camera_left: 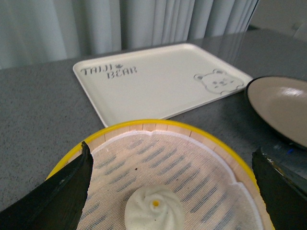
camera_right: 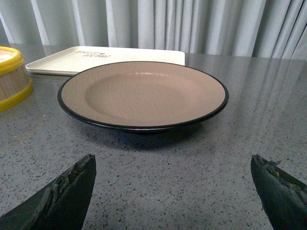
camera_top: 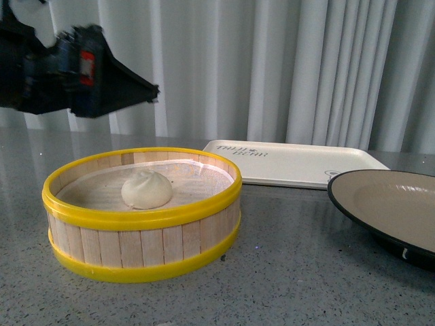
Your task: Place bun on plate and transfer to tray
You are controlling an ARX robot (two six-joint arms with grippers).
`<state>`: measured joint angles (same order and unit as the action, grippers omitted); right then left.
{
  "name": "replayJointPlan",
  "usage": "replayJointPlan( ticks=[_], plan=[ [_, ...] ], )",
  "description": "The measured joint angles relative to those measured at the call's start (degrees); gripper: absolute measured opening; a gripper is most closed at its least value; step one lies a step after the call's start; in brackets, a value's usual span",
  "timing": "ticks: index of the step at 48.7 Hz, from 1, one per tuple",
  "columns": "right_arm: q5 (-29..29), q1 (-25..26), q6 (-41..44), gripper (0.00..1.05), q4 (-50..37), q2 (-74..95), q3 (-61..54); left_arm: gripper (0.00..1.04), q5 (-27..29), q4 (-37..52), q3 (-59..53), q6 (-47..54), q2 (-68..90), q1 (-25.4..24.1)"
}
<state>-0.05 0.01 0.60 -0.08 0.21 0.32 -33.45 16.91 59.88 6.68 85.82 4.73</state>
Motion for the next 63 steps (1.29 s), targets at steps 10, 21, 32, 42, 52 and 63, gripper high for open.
replayJointPlan(
  ticks=[10, 21, 32, 42, 52, 63],
  plan=[
    [0.00, 0.00, 0.00, 0.96, 0.00, 0.00, 0.00, 0.98, 11.58, -10.05, 5.40, 5.77, 4.52, 5.35],
    [0.00, 0.00, 0.00, 0.96, 0.00, 0.00, 0.00, 0.98, 18.36, -14.38, 9.03, 8.04, 7.19, 6.54],
    [0.00, 0.00, 0.00, 0.96, 0.00, 0.00, 0.00, 0.98, 19.28, -15.91, 9.86, 7.45, 9.49, 6.05],
    [0.00, 0.00, 0.00, 0.96, 0.00, 0.00, 0.00, 0.98, 16.55, -16.76, 9.86, 4.33, 9.49, 5.22],
    [0.00, 0.00, 0.00, 0.96, 0.00, 0.00, 0.00, 0.98, 15.32, -17.68, 9.55, 3.17, 9.49, 5.03],
    [0.00, 0.00, 0.00, 0.96, 0.00, 0.00, 0.00, 0.98, 15.96, -17.35, 7.96, 3.13, 9.22, 6.16]
  ],
)
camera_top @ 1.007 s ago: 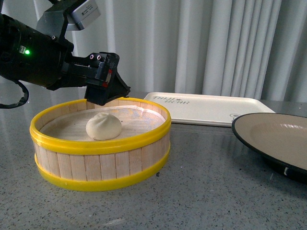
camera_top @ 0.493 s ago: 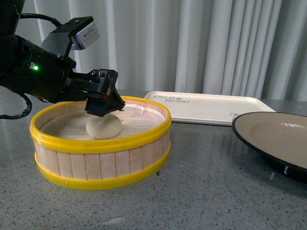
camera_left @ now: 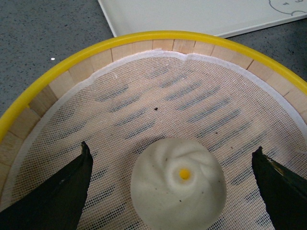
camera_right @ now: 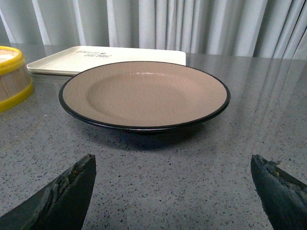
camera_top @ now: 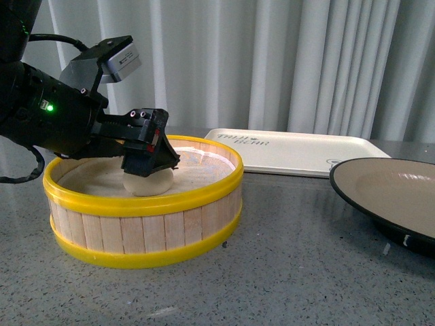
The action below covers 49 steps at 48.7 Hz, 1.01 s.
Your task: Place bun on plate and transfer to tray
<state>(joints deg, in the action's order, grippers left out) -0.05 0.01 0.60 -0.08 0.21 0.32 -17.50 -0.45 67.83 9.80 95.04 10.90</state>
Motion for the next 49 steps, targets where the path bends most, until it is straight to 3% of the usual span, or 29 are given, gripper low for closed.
replayJointPlan(
  ticks=[24, 38, 49],
  plan=[
    [0.00, 0.00, 0.00, 0.96, 0.00, 0.00, 0.00, 0.98, 2.64, 0.87, -0.83, 0.92, 0.52, 1.62],
    [0.00, 0.00, 0.00, 0.96, 0.00, 0.00, 0.00, 0.62, 3.10, 2.25, -1.01, 1.14, 2.14, 2.32],
    [0.00, 0.00, 0.00, 0.96, 0.00, 0.00, 0.00, 0.24, 1.81, 5.07, -1.31, 0.17, 2.23, 2.80]
  ],
)
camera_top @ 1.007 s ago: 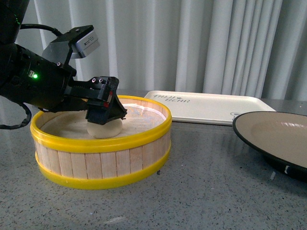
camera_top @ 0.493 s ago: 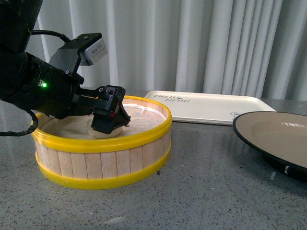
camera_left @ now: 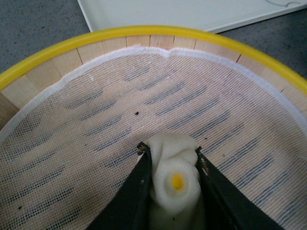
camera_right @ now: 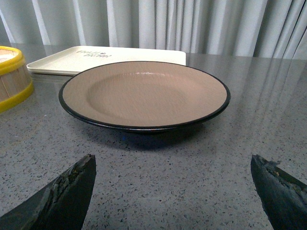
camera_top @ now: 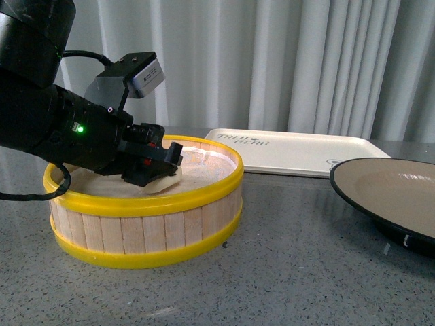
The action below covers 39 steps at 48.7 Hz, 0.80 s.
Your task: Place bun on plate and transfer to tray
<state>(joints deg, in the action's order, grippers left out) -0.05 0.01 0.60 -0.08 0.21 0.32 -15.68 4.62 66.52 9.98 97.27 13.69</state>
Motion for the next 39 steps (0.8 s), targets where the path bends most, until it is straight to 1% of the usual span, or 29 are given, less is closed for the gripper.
replayJointPlan(
  ticks=[5, 11, 20, 23, 27, 32, 39],
  plan=[
    [0.00, 0.00, 0.00, 0.96, 0.00, 0.00, 0.00, 0.13, -0.90, 0.68, 0.00, -0.79, -0.39, -0.02],
    [0.00, 0.00, 0.00, 0.96, 0.00, 0.00, 0.00, 0.06, -2.38, 1.79, 0.02, -1.95, -1.25, -0.07],
    [0.00, 0.00, 0.00, 0.96, 0.00, 0.00, 0.00, 0.06, -3.15, 8.17, 0.02, -3.19, -3.21, 0.87],
    [0.00, 0.00, 0.00, 0.96, 0.00, 0.00, 0.00, 0.06, -3.80, 8.83, 0.07, -3.21, -3.76, 1.42],
    [0.00, 0.00, 0.00, 0.96, 0.00, 0.00, 0.00, 0.06, -6.01, 11.32, 0.07, -3.41, -4.31, 3.02],
    [0.00, 0.00, 0.00, 0.96, 0.00, 0.00, 0.00, 0.06, -9.44, 14.97, -0.24, -3.89, -4.44, 6.80],
    [0.00, 0.00, 0.00, 0.96, 0.00, 0.00, 0.00, 0.06, -8.52, 15.63, -0.07, -2.62, -2.91, 12.52]
  ],
)
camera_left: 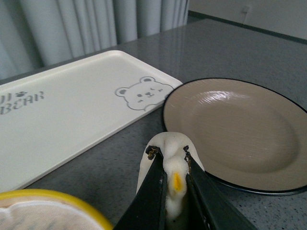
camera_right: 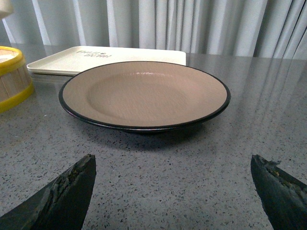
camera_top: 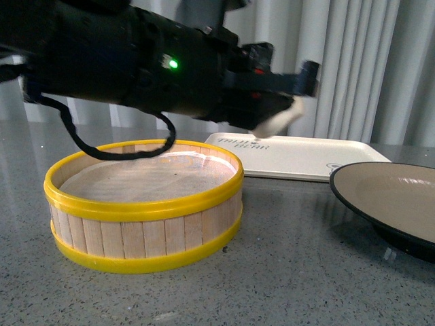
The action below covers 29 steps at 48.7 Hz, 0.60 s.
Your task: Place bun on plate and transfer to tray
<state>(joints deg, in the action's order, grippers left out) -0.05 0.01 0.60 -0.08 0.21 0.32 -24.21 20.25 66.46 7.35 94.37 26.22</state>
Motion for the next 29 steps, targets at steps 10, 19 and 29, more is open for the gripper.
replayJointPlan(
  ticks=[10, 19, 29],
  plan=[
    [0.00, 0.00, 0.00, 0.96, 0.00, 0.00, 0.00, 0.06, -0.50, -1.07, 2.45, 1.25, 3.54, 4.07],
    [0.00, 0.00, 0.00, 0.96, 0.00, 0.00, 0.00, 0.06, -1.27, -1.09, 4.98, 3.06, 5.68, 6.99],
    [0.00, 0.00, 0.00, 0.96, 0.00, 0.00, 0.00, 0.06, -0.74, -1.16, 8.44, 5.14, 8.85, 10.08]
  ],
)
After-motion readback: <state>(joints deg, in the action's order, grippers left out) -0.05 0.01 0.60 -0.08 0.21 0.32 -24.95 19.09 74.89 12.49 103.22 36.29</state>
